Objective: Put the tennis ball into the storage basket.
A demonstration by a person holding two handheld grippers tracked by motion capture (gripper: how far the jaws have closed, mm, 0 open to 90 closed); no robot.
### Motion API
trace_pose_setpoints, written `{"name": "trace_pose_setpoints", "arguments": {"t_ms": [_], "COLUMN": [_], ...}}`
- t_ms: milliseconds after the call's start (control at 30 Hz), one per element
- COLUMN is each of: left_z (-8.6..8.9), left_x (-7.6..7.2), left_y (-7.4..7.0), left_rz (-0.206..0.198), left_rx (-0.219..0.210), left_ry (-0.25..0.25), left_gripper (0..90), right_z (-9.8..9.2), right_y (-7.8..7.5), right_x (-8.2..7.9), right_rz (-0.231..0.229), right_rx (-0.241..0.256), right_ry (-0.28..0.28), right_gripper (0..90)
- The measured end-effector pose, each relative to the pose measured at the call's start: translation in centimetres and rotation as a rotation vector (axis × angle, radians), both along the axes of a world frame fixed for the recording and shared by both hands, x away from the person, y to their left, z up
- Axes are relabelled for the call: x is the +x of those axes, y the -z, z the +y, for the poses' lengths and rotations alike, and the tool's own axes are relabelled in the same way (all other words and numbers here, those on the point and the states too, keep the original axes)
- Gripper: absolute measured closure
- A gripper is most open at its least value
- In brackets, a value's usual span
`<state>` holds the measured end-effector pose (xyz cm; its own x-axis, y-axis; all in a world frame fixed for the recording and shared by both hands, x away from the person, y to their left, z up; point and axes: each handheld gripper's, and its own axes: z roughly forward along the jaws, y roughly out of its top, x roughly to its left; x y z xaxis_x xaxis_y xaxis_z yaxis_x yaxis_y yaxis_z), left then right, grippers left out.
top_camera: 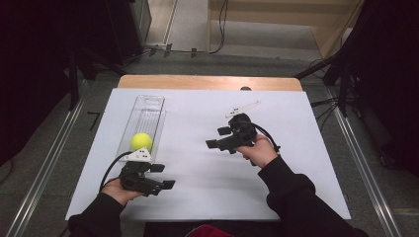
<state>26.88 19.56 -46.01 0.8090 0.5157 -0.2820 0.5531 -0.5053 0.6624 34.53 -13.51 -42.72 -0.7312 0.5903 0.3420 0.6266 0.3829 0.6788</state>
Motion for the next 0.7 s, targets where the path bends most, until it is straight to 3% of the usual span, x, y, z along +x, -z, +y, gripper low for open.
{"name": "trace_pose_setpoints", "arguments": {"t_ms": [700], "left_z": [0.0], "left_x": [0.0], "left_y": [0.0], "left_rz": [0.000], "left_rx": [0.006], "left_ry": [0.000], "left_gripper": [25.2], "right_z": [-3.6], "right_y": [0.3], "right_x": [-2.0], "right_rz": [-0.009], "right_rx": [0.019], "right_ry": [0.042], "right_gripper": [21.4]}}
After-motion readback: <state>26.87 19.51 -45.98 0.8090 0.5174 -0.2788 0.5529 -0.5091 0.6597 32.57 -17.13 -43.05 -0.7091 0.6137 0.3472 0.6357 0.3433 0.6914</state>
